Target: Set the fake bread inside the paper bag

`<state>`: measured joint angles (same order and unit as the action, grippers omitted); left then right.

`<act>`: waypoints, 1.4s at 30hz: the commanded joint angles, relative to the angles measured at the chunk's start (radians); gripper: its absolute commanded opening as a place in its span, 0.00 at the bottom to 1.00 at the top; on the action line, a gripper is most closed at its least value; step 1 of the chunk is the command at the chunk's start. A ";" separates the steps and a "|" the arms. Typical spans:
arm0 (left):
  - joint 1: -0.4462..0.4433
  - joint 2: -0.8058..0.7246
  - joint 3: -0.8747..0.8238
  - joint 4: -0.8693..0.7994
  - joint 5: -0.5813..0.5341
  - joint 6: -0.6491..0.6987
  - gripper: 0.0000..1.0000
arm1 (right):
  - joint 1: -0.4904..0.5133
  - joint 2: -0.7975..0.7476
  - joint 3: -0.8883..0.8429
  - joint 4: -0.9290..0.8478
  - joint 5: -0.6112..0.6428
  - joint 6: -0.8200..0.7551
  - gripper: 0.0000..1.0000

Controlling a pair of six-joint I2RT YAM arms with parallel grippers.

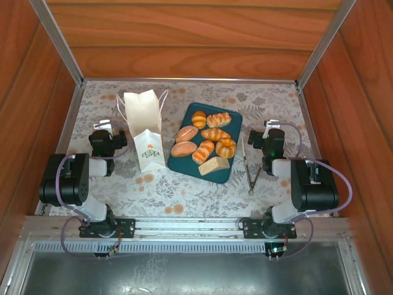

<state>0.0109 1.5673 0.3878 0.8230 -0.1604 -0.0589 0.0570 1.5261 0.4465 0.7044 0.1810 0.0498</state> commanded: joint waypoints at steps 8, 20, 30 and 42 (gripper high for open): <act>-0.009 -0.013 0.004 0.033 -0.001 0.011 1.00 | -0.008 0.003 0.014 0.030 -0.008 -0.021 0.99; -0.011 0.005 0.017 0.028 -0.004 0.013 1.00 | -0.010 0.011 0.024 0.020 -0.012 -0.019 1.00; -0.010 0.002 0.014 0.028 -0.005 0.013 1.00 | -0.009 0.013 0.026 0.018 -0.012 -0.019 1.00; -0.002 -0.072 -0.025 0.030 -0.001 -0.003 1.00 | -0.010 -0.068 0.007 0.006 -0.019 -0.028 1.00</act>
<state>0.0109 1.5574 0.3866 0.8246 -0.1600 -0.0566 0.0570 1.5177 0.4583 0.7136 0.1761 0.0380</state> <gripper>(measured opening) 0.999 0.995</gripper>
